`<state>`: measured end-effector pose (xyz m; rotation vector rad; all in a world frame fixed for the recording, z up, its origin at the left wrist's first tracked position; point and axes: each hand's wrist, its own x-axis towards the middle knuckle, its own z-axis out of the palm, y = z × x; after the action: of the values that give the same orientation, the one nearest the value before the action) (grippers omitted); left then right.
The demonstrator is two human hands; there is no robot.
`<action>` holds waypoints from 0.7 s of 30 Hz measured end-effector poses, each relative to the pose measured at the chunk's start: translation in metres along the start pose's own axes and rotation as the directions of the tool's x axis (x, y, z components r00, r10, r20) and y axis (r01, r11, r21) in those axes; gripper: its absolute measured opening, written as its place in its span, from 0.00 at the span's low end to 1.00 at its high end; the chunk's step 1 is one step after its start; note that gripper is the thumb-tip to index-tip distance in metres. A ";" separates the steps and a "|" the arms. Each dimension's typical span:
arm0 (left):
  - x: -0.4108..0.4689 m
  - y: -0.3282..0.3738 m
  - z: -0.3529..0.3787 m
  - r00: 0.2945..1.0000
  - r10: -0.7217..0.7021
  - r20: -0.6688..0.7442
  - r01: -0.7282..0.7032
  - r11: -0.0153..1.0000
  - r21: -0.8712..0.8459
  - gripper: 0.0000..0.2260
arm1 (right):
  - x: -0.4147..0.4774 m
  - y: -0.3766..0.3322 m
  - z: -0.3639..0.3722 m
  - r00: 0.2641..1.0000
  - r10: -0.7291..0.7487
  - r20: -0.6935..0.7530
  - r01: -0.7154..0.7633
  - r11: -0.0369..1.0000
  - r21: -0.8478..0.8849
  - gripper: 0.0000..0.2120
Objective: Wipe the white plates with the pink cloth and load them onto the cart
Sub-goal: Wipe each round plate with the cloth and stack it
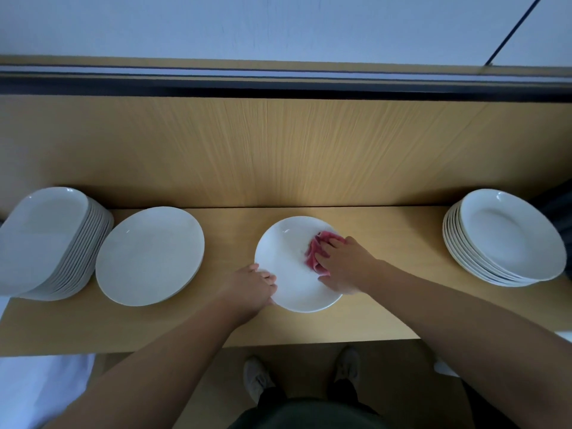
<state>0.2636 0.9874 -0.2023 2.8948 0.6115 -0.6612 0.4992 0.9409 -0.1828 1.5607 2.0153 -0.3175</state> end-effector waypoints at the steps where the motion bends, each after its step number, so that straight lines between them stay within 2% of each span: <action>1: 0.000 0.000 0.000 1.000 0.002 0.004 -0.003 1.000 0.014 0.18 | -0.007 -0.001 0.001 1.000 0.001 0.007 -0.001 1.000 0.013 0.28; 3: 0.000 0.000 -0.002 1.000 0.013 0.013 -0.013 0.999 0.042 0.18 | -0.019 -0.004 0.003 0.999 -0.007 0.038 0.007 1.000 0.019 0.27; 8: 0.000 0.002 -0.007 0.999 0.020 0.043 -0.024 0.996 0.082 0.17 | -0.040 -0.012 0.001 0.980 -0.139 0.140 0.145 0.989 -0.032 0.20; 14: 0.000 0.004 -0.006 0.998 0.009 0.056 -0.015 0.995 0.098 0.19 | -0.048 -0.016 0.009 0.959 -0.281 0.035 0.282 0.959 -0.019 0.22; 17: 0.000 0.005 -0.006 0.999 -0.012 0.043 0.009 0.996 0.085 0.19 | -0.045 -0.016 0.014 0.951 -0.303 -0.059 0.308 0.945 0.113 0.18; 21: 0.001 0.009 -0.008 0.993 -0.099 0.058 0.099 0.995 -0.008 0.15 | -0.055 -0.009 0.014 0.966 -0.232 -0.116 0.259 0.902 0.345 0.12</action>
<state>0.2714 0.9814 -0.1951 2.8399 0.7530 -0.7484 0.5034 0.8869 -0.1644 1.5386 2.3147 -0.7760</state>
